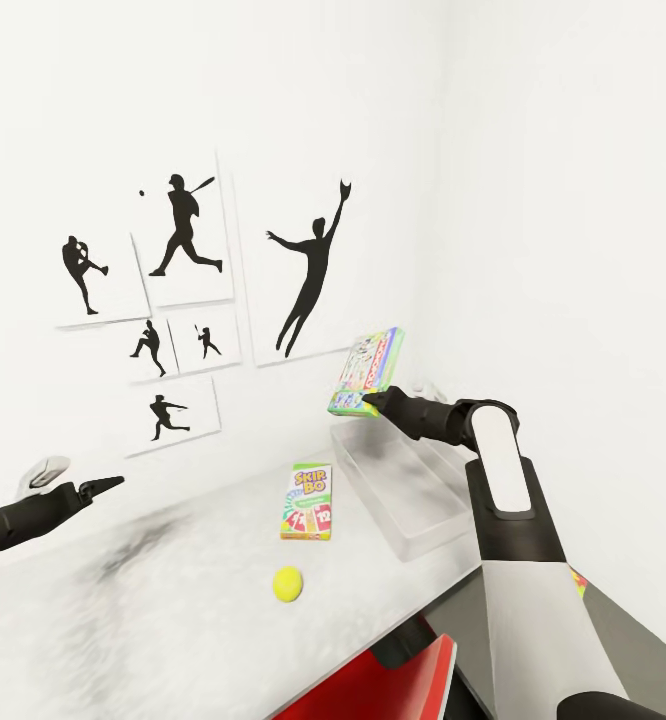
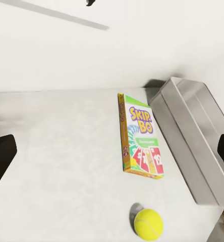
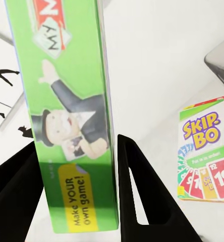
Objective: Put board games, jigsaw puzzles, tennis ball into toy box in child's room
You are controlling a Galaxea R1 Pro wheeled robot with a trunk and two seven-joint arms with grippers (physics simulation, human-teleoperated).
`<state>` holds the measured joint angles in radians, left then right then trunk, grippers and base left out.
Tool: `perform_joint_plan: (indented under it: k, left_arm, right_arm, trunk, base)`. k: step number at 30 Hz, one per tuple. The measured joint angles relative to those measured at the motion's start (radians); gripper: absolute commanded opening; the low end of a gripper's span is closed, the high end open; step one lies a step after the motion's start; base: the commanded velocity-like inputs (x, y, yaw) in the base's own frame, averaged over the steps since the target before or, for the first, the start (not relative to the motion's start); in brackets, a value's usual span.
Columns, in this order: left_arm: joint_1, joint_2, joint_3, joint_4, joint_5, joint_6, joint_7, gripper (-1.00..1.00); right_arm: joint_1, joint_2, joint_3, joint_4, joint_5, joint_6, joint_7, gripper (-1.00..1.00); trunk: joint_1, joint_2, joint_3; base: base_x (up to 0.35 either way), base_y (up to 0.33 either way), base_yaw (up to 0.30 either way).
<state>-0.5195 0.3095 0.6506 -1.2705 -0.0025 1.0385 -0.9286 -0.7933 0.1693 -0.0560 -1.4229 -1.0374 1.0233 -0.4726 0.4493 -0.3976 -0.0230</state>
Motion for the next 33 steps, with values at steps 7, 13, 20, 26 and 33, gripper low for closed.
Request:
perform_joint_plan:
  k: [7,13,20,26,33]
  left_arm:
    - [0.005,0.002,0.001,-0.001,-0.001,0.000,-0.019,1.00]
    - [0.006,0.002,0.002,-0.001,-0.001,0.000,-0.021,1.00]
    - [0.007,0.008,0.001,-0.002,-0.001,0.000,-0.031,1.00]
    - [0.029,0.003,0.023,0.020,-0.025,-0.022,-0.017,1.00]
    - [0.069,-0.001,0.062,0.060,-0.056,-0.035,0.016,1.00]
  right_arm:
    - [-0.001,0.001,0.001,0.001,0.000,0.002,-0.001,-1.00]
    - [-0.005,0.002,0.001,0.005,0.000,0.002,-0.002,-1.00]
    - [-0.013,0.000,0.000,0.009,0.002,0.003,-0.005,-1.00]
    - [0.008,0.004,0.023,0.005,0.027,0.021,-0.010,-1.00]
    - [0.048,-0.008,0.056,0.036,0.031,0.022,-0.011,-1.00]
  trunk:
    - [0.000,0.000,0.000]
    - [0.000,0.000,0.000]
    - [0.000,0.000,0.000]
    - [0.000,0.000,0.000]
    - [0.000,0.000,0.000]
  base:
    - [0.000,0.000,0.000]
    - [0.000,0.000,0.000]
    - [0.000,0.000,0.000]
    - [0.000,0.000,0.000]
    - [0.000,0.000,0.000]
